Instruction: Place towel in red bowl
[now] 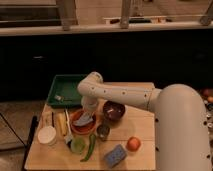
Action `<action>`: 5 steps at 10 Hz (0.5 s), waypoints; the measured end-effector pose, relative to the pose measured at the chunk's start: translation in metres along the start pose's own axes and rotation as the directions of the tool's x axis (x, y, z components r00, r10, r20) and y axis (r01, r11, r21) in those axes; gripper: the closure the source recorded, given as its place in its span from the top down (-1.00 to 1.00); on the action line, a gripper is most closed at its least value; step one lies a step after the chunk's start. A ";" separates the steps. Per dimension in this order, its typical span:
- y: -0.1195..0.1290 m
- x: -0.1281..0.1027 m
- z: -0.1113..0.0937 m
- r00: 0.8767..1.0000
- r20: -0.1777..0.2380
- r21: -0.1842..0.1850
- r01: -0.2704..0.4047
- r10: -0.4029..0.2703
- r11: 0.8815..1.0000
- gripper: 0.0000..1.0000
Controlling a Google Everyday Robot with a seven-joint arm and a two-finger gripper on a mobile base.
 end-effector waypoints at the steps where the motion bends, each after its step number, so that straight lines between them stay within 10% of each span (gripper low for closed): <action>1: 0.000 0.000 0.000 1.000 0.000 0.000 0.000 0.000 1.000 -0.98; 5: 0.000 0.000 0.000 1.000 -0.001 0.000 0.005 -0.005 1.000 -0.98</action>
